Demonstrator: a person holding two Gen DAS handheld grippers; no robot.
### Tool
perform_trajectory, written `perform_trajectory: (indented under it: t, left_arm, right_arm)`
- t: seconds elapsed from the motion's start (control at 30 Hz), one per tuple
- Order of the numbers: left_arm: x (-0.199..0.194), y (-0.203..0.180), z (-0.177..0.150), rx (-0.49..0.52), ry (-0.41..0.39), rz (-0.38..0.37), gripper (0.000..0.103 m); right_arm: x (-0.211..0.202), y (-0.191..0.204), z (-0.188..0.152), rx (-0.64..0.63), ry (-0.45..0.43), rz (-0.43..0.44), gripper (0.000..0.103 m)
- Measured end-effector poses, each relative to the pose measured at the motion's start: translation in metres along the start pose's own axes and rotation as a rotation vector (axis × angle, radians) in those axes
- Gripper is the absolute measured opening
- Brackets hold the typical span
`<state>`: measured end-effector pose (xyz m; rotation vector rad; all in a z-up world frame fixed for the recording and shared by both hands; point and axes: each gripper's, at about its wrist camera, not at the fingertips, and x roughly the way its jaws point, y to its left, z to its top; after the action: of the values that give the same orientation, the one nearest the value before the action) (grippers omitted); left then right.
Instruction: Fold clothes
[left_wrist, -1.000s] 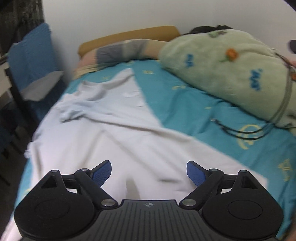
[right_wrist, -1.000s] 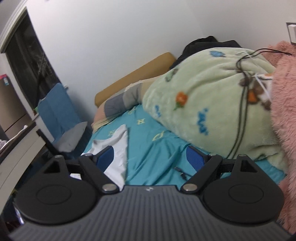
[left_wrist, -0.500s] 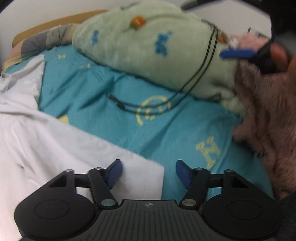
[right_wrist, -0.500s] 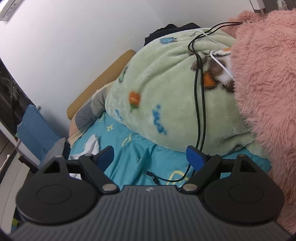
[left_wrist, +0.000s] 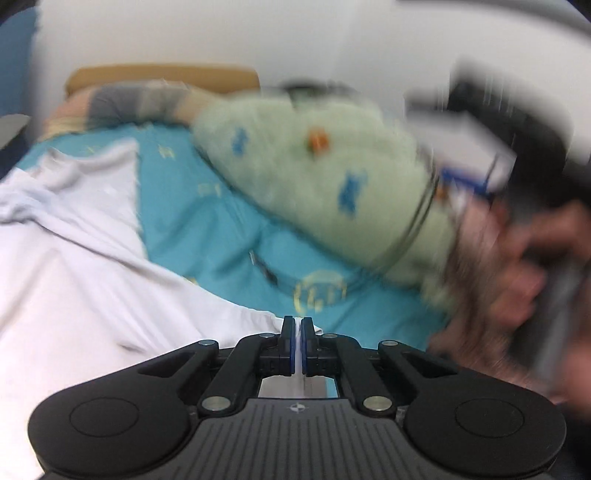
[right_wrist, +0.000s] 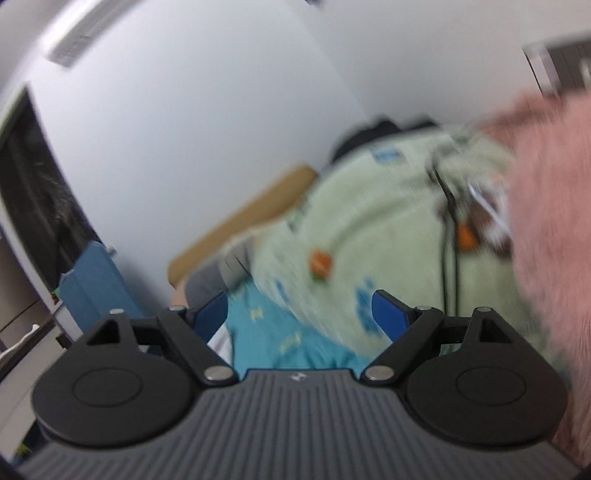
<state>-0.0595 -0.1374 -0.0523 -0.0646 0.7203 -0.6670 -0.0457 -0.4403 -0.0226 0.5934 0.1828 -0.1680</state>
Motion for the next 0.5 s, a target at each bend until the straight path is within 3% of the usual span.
perform_trajectory:
  t: [0.13,0.23,0.37,0.5]
  left_arm:
    - [-0.08,0.026,0.01,-0.1,-0.044,0.047,0.003]
    - [-0.118,0.053,-0.002,-0.227,0.034,0.131,0.003]
    - [-0.132,0.084,-0.029,-0.328,0.169,0.266,0.003]
    - [-0.134,0.093,-0.037,-0.321,0.18,0.292,0.01]
  right_arm:
    - [-0.007,0.017,0.001,-0.053,-0.002,0.031,0.087]
    - [-0.007,0.028,-0.007,-0.089,0.057,0.025,0.087]
    - [-0.015,0.039,-0.023,-0.13,0.136,0.047,0.087]
    - [-0.02,0.055,-0.036,-0.199,0.185,0.069,0.087]
